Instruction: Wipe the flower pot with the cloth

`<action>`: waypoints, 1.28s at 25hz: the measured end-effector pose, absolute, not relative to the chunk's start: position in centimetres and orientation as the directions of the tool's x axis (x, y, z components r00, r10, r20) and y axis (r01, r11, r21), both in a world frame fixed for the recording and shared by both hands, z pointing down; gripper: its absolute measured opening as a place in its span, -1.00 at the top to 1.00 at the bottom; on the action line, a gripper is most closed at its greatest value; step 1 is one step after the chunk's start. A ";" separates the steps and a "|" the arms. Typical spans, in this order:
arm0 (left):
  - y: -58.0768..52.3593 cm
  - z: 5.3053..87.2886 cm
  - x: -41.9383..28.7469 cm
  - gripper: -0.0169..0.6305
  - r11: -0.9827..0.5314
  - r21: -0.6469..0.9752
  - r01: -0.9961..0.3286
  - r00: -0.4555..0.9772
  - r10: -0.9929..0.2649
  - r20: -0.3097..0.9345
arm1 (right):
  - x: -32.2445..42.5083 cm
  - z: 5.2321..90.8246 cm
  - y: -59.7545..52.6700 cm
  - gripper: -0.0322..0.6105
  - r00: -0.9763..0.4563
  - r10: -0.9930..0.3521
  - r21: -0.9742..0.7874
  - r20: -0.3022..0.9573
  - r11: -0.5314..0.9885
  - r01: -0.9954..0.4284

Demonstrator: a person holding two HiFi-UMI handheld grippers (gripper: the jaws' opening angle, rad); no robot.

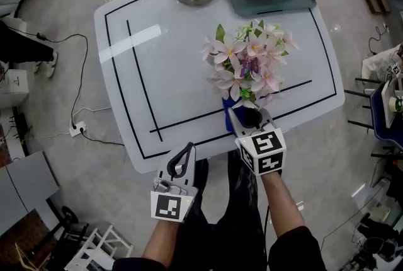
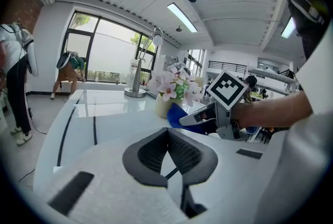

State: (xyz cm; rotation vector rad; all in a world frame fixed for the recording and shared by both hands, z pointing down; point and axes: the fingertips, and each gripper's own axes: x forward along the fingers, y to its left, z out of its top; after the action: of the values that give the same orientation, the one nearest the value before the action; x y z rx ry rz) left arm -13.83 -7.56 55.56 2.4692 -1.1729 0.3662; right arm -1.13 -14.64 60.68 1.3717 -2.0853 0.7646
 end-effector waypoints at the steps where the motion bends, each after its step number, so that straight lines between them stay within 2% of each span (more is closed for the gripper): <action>1: -7.7 55.6 -14.6 0.93 -0.571 0.228 -0.788 0.612 -0.690 0.387 | -2.0 60.6 -14.9 0.60 -0.348 -0.637 -0.166 0.688 0.328 -0.930; 6: -8.3 55.6 -17.9 0.93 -0.534 0.242 -0.810 0.585 -0.718 0.376 | -7.3 58.4 -16.6 0.60 -0.363 -0.713 -0.153 0.600 0.343 -0.927; 13: -9.9 55.2 -22.1 0.93 -0.483 0.268 -0.833 0.552 -0.758 0.348 | -12.1 56.6 -23.4 0.60 -0.217 -0.825 -0.048 0.522 0.226 -0.973; 17: -10.9 55.1 -24.6 0.93 -0.475 0.268 -0.839 0.542 -0.779 0.315 | -11.5 56.6 -27.1 0.60 -0.068 -0.867 0.012 0.494 0.085 -0.996; 22: -11.1 55.2 -26.0 0.93 -0.482 0.302 -0.823 0.565 -0.752 0.341 | -8.5 57.9 -28.7 0.60 0.087 -0.849 0.053 0.521 -0.070 -0.996; 26: -11.2 55.5 -25.9 0.93 -0.501 0.324 -0.802 0.593 -0.730 0.340 | -7.3 58.3 -27.6 0.60 0.136 -0.831 0.029 0.539 -0.143 -0.989; 32: -11.4 54.6 -25.2 0.93 -0.537 0.326 -0.778 0.626 -0.705 0.332 | -6.3 59.2 -24.1 0.60 0.143 -0.802 0.022 0.580 -0.160 -0.987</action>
State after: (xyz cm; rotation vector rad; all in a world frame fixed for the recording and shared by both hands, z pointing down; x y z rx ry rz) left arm -25.22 -11.38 54.56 2.4069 -1.1710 0.2219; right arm -6.33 -24.05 59.21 2.0280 -1.7141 0.6274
